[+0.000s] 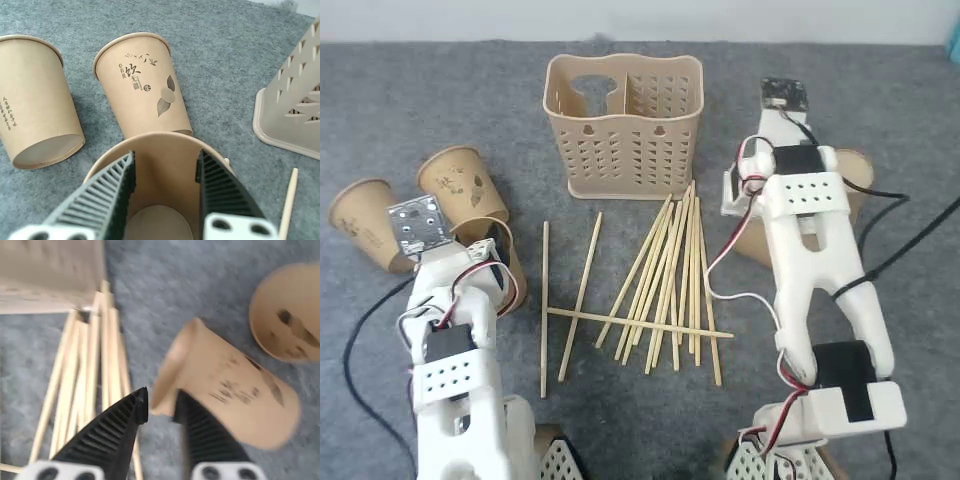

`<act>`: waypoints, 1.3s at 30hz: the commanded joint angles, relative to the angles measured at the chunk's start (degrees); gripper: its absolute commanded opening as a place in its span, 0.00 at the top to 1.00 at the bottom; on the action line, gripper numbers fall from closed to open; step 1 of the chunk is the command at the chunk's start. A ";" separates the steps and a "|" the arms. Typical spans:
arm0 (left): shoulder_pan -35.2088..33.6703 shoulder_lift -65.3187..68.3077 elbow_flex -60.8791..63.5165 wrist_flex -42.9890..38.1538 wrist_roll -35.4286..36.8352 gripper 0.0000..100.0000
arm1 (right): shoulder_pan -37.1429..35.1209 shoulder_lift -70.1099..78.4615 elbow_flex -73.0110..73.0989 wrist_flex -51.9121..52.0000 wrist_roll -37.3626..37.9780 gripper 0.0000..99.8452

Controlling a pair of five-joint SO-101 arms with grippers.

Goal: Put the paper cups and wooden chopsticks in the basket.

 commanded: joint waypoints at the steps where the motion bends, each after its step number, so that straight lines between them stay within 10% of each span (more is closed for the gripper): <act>1: 0.00 2.02 0.31 -0.62 -0.79 0.80 | -3.47 -2.24 0.26 -4.79 0.18 0.97; 17: 3.60 1.85 1.19 -0.70 -6.86 0.99 | -1.63 -2.24 26.37 -45.49 -1.67 0.99; 29: 3.78 1.85 1.19 -0.79 -6.86 0.99 | 9.80 -5.67 27.16 -28.97 -1.32 0.99; 39: 3.78 1.85 1.45 -1.85 -6.86 0.99 | 32.48 -18.77 28.40 -26.59 15.91 0.99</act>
